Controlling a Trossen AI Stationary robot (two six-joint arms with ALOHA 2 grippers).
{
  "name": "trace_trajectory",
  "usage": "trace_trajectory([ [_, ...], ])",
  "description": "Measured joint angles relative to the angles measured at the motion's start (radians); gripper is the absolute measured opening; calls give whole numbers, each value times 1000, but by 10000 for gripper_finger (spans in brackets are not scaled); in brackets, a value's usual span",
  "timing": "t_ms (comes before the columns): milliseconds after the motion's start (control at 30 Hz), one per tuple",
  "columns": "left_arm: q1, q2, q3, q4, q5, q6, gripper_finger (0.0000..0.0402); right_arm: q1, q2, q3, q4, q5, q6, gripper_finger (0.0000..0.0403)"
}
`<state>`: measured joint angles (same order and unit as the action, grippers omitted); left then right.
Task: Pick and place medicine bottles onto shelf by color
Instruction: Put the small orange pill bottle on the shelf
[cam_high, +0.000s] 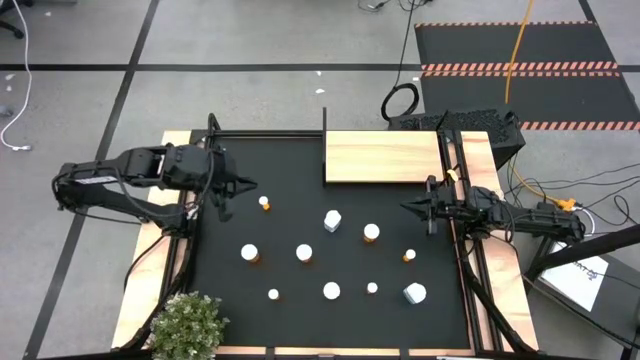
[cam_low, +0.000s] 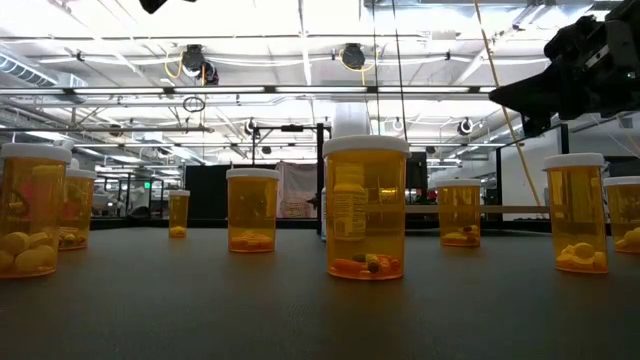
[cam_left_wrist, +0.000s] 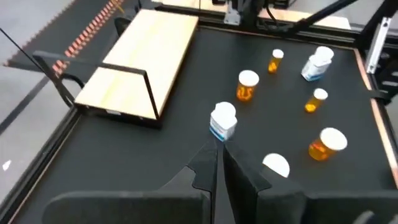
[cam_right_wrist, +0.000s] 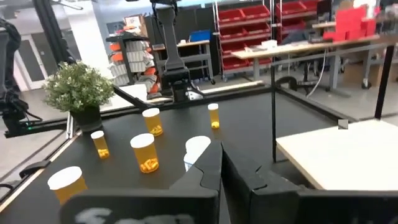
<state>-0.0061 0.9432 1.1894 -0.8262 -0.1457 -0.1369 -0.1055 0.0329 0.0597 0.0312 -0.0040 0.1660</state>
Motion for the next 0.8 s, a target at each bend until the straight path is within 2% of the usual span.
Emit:
trace_trajectory([
  [167,-28,0,-54,83,-30,100,31,1,99,117,-55,6,31,0],
  [267,-39,-1,-83,133,-31,128,31,2,194,212,-147,6,58,0],
  [567,-57,0,-147,182,-32,134,31,2,470,525,-357,4,81,0],
  [800,-57,-1,-148,170,-40,131,31,2,633,709,-527,3,79,0],
])
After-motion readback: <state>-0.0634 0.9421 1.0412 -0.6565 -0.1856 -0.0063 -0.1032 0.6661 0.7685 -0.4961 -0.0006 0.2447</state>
